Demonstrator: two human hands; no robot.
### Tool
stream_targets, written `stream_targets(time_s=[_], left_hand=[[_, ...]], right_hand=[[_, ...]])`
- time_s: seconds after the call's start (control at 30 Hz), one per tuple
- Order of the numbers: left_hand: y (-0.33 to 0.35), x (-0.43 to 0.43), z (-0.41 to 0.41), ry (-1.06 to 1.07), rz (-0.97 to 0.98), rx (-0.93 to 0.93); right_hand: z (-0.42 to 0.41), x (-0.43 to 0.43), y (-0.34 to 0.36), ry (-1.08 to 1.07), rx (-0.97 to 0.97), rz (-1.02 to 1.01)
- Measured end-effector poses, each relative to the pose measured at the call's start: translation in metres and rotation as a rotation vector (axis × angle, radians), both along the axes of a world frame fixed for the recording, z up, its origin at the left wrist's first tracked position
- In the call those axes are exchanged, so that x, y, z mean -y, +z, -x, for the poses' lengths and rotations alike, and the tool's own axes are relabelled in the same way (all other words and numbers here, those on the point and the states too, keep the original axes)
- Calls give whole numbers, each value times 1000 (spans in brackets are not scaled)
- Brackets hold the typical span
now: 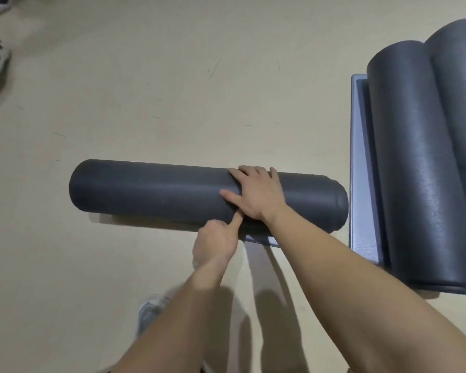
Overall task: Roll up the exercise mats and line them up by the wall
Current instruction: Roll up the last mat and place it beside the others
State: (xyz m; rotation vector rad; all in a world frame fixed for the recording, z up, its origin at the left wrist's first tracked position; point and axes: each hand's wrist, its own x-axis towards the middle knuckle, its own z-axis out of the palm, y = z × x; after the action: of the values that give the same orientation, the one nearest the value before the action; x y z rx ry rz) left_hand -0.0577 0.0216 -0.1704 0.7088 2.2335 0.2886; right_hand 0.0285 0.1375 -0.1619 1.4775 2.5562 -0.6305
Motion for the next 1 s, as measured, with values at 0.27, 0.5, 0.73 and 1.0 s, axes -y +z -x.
stream_targets(time_s=[0.27, 0.5, 0.73, 1.0], left_hand=[[29, -9, 98, -211, -276, -518], [30, -14, 209, 118, -215, -476], [16, -12, 264, 570, -346, -139], [20, -11, 249, 566, -455, -138]], right_hand=[[-113, 45, -8, -926, -89, 59], [-106, 52, -19, -1236, -389, 100], [-103, 49, -21, -1241, -420, 76], [-106, 42, -7, -1213, -388, 66]])
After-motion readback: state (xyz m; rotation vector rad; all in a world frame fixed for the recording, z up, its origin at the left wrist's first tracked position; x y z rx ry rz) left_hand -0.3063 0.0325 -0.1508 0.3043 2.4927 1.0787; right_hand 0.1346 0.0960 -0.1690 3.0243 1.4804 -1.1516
